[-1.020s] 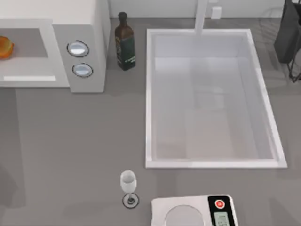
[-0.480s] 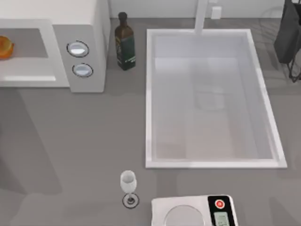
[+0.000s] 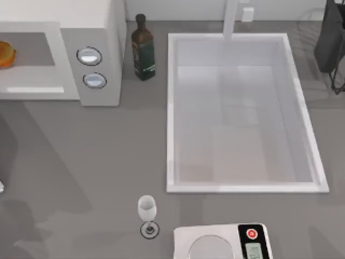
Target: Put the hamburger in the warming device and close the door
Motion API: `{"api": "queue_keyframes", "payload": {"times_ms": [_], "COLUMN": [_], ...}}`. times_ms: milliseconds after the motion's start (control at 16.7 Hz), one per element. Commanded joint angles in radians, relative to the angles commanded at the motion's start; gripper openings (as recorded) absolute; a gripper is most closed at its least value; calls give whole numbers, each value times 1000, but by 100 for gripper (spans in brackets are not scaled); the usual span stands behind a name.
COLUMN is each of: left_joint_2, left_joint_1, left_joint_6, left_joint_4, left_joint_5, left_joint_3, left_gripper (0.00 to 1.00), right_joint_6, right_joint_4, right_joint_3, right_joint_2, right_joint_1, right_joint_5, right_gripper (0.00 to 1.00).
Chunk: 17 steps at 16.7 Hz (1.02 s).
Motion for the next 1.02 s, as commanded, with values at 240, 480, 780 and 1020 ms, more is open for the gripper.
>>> {"api": "queue_keyframes", "payload": {"times_ms": [240, 480, 780, 1020], "left_joint_2": [-51, -56, -130, -193], "left_joint_1": [-50, -61, -249, -465], "left_joint_6": [-52, -67, -214, -357], "left_joint_4": [24, 23, 31, 37], "left_joint_5": [-35, -46, -175, -294], "left_joint_3": [-51, -55, -102, -140], "left_gripper": [0, 0, 0, 0], "right_joint_6": [0, 0, 0, 0], "right_joint_4": [0, 0, 0, 0], "right_joint_3": [0, 0, 0, 0], "right_joint_2": [0, 0, 0, 0], "right_joint_1": [0, 0, 0, 0], "right_joint_5": [0, 0, 0, 0], "right_gripper": [100, 100, 100, 100]}}
